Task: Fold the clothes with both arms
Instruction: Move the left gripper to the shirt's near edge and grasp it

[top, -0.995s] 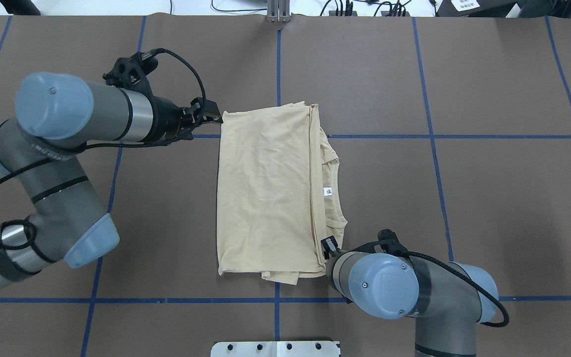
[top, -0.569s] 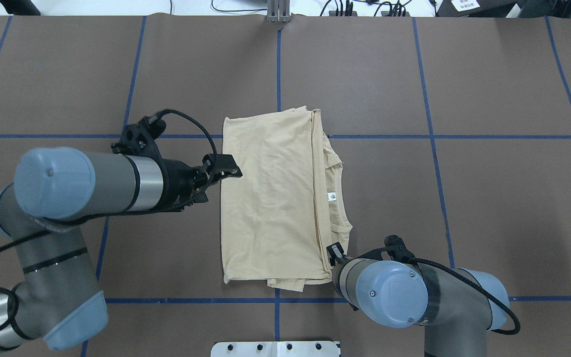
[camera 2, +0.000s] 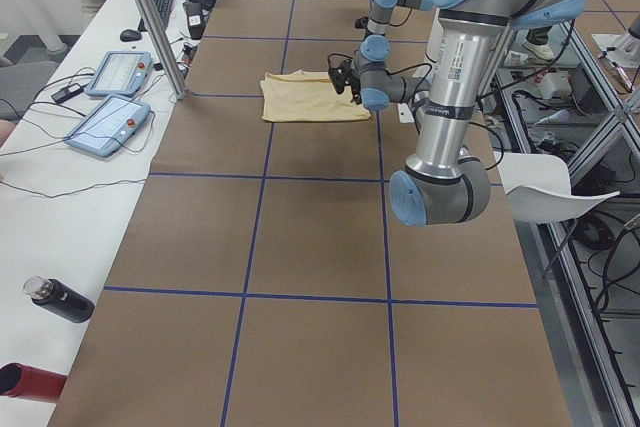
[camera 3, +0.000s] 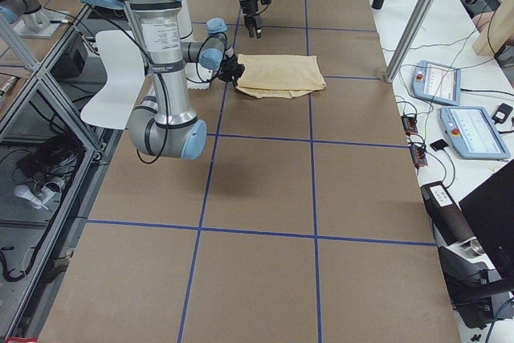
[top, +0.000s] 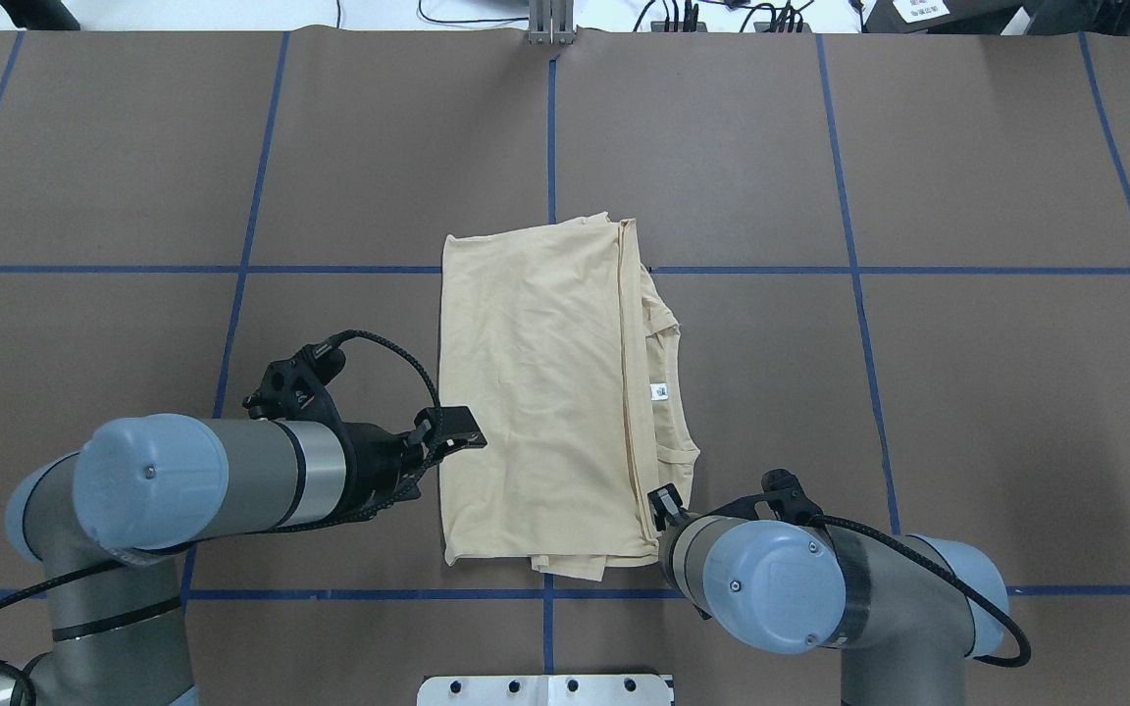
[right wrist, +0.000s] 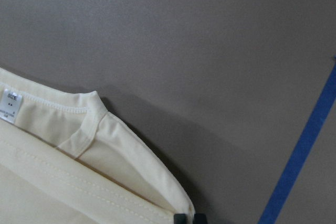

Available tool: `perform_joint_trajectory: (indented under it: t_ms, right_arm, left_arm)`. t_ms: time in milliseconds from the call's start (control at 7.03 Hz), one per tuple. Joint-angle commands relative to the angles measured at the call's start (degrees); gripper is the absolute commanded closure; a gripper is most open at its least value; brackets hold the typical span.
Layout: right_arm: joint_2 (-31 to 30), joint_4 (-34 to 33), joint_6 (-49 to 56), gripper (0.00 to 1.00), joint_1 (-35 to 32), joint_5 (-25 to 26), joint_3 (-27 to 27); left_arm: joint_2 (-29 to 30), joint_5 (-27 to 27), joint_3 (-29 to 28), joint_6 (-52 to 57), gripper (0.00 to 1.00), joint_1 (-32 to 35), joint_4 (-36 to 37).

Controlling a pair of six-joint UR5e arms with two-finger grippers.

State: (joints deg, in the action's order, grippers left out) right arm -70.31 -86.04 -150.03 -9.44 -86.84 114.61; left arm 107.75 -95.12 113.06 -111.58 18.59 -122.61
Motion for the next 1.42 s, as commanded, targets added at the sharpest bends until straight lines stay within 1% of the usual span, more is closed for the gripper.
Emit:
perform_joint_trajectory:
  t_ms: [0,284,426,569,853,1279]
  right_arm:
    - [0.0,-0.01,0.0,1.0,0.04,-0.09,-0.08]
    - [0.0,-0.09,0.0,1.0,-0.05,0.0,-0.08]
    - [0.0,-0.01,0.0,1.0,-0.05,0.0,-0.08]
    - [0.0,-0.01,0.0,1.0,-0.05,-0.09,-0.08]
    - [0.0,-0.01,0.0,1.0,-0.05,-0.09,0.0]
    - [0.0,-0.01,0.0,1.0,-0.05,0.0,0.0]
  left_arm:
    - [-0.44,0.63,-1.42,-1.54,0.02,-2.06,0.53]
    - [-0.01,0.64,-5.37,-1.71,0.14,-3.2,0.54]
    - [0.26,0.64,-5.57,-2.5,0.18,-3.56,0.53]
    - [0.18,0.55,-5.57,-2.77,0.21,-3.73,0.53]
    - [0.26,0.37,-5.48,-2.86,0.21,-3.74,0.53]
    - [0.26,0.2,-6.09,-6.63,0.21,-4.0,0.71]
